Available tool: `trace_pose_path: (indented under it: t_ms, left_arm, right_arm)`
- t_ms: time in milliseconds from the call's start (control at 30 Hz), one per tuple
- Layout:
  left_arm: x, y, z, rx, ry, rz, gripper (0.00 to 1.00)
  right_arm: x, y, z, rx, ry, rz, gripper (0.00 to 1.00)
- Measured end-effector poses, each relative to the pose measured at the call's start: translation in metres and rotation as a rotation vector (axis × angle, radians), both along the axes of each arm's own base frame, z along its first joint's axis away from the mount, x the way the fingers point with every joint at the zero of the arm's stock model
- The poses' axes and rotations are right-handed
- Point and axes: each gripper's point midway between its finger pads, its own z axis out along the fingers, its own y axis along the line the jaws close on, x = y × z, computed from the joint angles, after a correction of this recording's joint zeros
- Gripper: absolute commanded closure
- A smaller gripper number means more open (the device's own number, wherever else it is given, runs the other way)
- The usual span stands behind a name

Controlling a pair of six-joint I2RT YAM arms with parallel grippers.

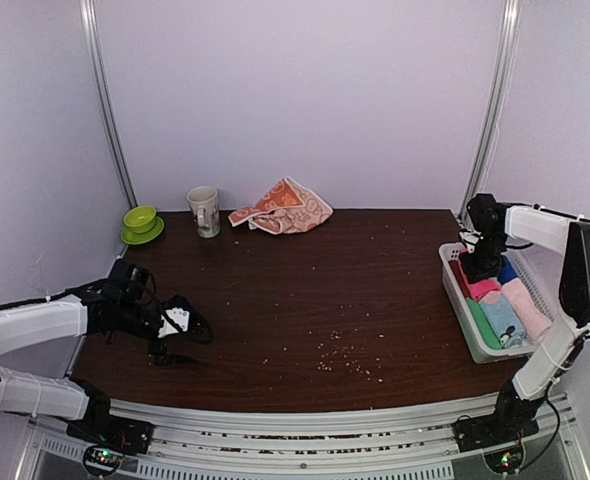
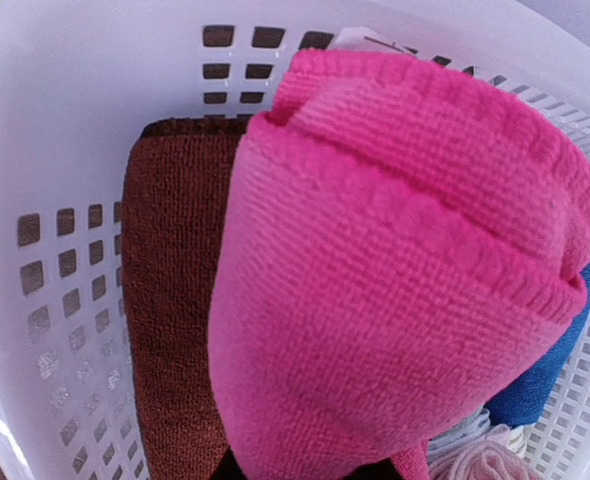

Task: Roll the towels
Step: Adjust the towel in the bin.

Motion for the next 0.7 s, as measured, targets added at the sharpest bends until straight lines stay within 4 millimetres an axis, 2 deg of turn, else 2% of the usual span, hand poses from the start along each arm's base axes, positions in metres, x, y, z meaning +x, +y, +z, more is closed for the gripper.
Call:
trace_pose_path:
  t_ms: [133, 200, 333, 400, 700]
  left_arm:
    - [-0.0002, 0.0, -0.0001, 0.0, 0.0, 0.0, 0.02]
    - [-0.0003, 0.0, 0.0, 0.0, 0.0, 0.0, 0.02]
    - [-0.0002, 0.0, 0.0008, -0.002, -0.003, -0.001, 0.02]
    - [-0.0002, 0.0, 0.0009, -0.002, -0.003, -0.001, 0.02]
    - [-0.0002, 0.0, 0.0006, -0.001, -0.002, -0.001, 0.02]
  right_arm:
    - [0.0015, 0.0, -0.0052, -0.001, 0.024, 0.0, 0.83]
    - [0.0018, -0.0001, -0.0056, -0.001, 0.03, -0.001, 0.78]
    - [0.0015, 0.0001, -0.005, -0.001, 0.034, 0.0, 0.53]
    - [0.0011, 0.0015, -0.0052, 0.003, 0.036, 0.003, 0.45]
    - [-0.0017, 0.0061, 0.003, 0.02, 0.022, 0.008, 0.37]
